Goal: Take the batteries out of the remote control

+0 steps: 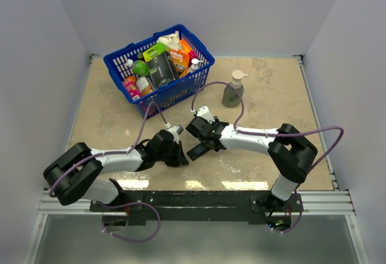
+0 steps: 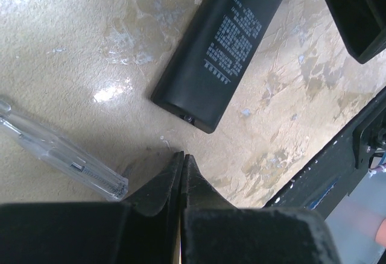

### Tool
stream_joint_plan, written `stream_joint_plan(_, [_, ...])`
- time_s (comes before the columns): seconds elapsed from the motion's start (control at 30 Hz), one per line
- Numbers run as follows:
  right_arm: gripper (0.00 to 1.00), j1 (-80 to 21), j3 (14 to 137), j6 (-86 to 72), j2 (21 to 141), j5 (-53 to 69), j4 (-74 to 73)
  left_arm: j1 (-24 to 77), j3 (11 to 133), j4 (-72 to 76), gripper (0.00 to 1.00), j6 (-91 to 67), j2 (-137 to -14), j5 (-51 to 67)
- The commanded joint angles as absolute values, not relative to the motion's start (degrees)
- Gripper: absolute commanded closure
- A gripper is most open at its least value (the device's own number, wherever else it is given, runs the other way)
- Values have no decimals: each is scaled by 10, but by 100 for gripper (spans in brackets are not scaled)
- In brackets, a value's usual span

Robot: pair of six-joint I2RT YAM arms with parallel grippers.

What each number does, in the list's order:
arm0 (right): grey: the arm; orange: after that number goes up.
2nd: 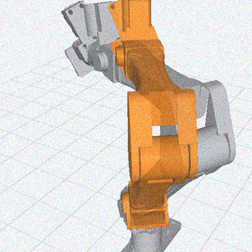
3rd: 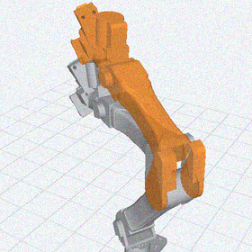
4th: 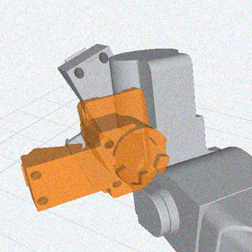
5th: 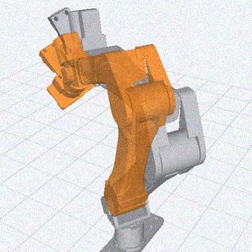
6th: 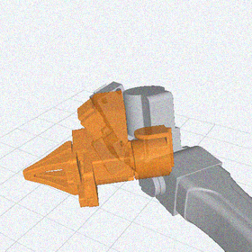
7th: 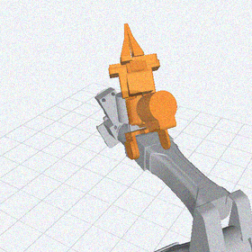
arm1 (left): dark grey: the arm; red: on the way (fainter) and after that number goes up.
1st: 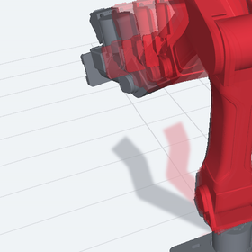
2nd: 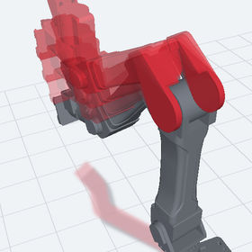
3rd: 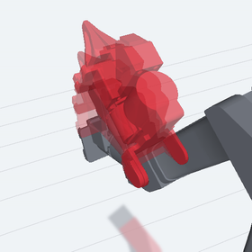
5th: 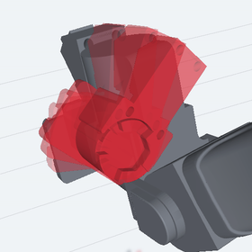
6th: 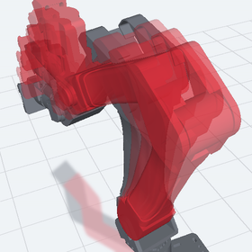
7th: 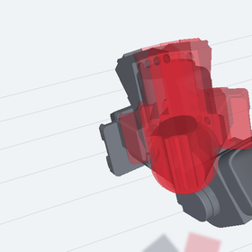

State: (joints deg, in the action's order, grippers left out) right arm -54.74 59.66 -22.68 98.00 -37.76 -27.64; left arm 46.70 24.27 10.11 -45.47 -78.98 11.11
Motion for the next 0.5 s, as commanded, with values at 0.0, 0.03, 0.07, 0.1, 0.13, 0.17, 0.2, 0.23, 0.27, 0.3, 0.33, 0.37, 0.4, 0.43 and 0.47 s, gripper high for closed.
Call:
stream_joint_plan(0.0, [48, -544, 611, -231, 976, -418, -285, 470, 250, 124, 98, -456, -793, 99])
stream_joint_plan(0.03, [48, -544, 611, -232, 974, -419, -287, 470, 250, 124, 98, -456, -792, 101])
stream_joint_plan(0.07, [48, -545, 613, -233, 973, -420, -287, 470, 250, 123, 98, -457, -792, 101])
stream_joint_plan(0.1, [48, -544, 613, -235, 972, -423, -288, 470, 251, 121, 98, -457, -790, 101])
stream_joint_plan(0.13, [48, -545, 613, -235, 969, -424, -291, 471, 251, 121, 98, -457, -788, 100])
stream_joint_plan(0.17, [48, -544, 613, -236, 966, -425, -292, 470, 250, 121, 98, -458, -788, 101])
stream_joint_plan(0.2, [48, -544, 612, -236, 964, -429, -294, 471, 250, 120, 98, -459, -786, 100])
stream_joint_plan(0.23, [48, -544, 611, -236, 962, -432, -296, 471, 251, 120, 98, -458, -784, 101])
stream_joint_plan(0.27, [48, -543, 612, -237, 959, -436, -300, 472, 251, 120, 98, -458, -783, 102])
stream_joint_plan(0.3, [48, -544, 611, -239, 957, -439, -301, 473, 252, 120, 98, -459, -780, 103])
stream_joint_plan(0.33, [48, -544, 611, -240, 955, -445, -306, 474, 253, 119, 98, -459, -778, 103])
stream_joint_plan(0.37, [48, -544, 610, -240, 953, -446, -308, 474, 254, 118, 97, -459, -776, 104])
stream_joint_plan(0.4, [48, -544, 611, -244, 951, -450, -310, 474, 254, 115, 97, -460, -772, 105])
stream_joint_plan(0.43, [48, -544, 611, -246, 947, -456, -313, 475, 257, 113, 97, -461, -771, 105])
stream_joint_plan(0.47, [48, -544, 610, -245, 945, -456, -312, 475, 258, 113, 97, -461, -768, 105])
